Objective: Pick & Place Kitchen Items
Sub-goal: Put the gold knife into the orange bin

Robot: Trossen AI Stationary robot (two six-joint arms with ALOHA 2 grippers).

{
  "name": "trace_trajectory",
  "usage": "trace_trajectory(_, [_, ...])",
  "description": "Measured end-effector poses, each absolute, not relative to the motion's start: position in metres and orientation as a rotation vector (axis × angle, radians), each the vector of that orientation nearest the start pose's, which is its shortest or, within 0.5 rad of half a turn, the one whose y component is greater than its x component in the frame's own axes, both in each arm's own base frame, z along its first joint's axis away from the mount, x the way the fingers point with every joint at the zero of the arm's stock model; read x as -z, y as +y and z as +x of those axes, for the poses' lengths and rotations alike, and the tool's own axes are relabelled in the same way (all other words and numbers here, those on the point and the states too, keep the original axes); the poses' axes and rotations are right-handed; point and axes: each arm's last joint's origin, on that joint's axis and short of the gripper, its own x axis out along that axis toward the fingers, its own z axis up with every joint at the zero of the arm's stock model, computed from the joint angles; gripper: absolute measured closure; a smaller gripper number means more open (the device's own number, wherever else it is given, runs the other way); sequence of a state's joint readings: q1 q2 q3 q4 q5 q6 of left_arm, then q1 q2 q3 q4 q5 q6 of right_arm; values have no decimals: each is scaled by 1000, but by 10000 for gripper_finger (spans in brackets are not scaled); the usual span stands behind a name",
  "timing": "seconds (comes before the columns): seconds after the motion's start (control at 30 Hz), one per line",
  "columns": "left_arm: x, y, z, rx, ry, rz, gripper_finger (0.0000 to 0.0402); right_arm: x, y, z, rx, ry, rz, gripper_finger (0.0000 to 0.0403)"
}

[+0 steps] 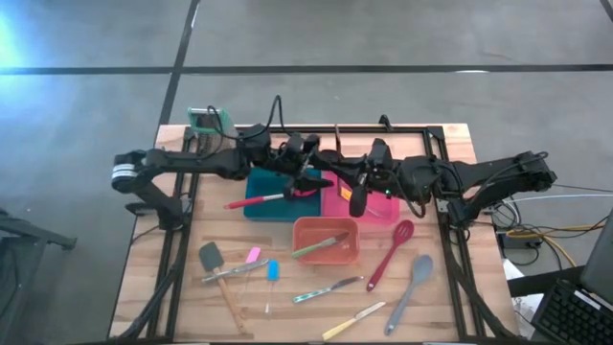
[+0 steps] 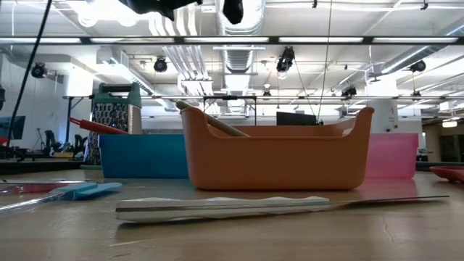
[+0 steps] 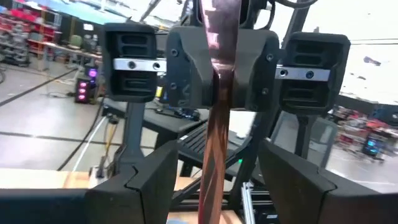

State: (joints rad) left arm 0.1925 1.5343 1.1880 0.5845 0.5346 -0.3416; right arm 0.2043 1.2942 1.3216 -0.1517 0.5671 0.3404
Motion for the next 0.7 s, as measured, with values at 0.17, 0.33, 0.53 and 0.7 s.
trace_trajectory(0.17, [-365, 52, 363, 441, -152, -261, 172, -414, 42, 280, 376, 44, 285, 370])
trace_trajectory(0.33, [-364, 51, 371, 464, -144, -267, 197, -414, 42, 280, 377, 43, 283, 370])
trace_trajectory(0.53, [-363, 51, 369, 460, -141, -259, 330, -414, 42, 280, 373, 40, 286, 370])
trace_trajectory(0.7, [-364, 52, 367, 459, -133, -247, 347, -414, 42, 280, 372, 39, 293, 369])
